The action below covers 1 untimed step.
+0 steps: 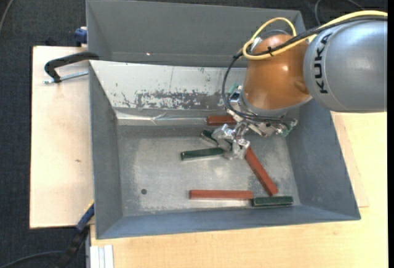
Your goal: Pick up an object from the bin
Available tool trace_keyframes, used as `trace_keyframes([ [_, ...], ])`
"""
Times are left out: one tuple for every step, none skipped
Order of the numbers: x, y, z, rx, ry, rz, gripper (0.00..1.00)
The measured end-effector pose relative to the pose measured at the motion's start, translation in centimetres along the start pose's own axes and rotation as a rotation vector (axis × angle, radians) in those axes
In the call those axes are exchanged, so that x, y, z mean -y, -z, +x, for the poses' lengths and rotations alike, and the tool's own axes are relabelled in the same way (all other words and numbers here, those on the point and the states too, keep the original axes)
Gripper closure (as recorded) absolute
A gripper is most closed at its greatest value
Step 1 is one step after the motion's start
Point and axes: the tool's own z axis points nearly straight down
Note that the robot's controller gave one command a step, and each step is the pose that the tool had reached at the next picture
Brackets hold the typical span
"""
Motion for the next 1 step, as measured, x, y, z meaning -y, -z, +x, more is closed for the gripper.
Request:
trace_keyframes([
  [-0.73,12.29,-1.75,0.0,0.146,0.002,1.0],
])
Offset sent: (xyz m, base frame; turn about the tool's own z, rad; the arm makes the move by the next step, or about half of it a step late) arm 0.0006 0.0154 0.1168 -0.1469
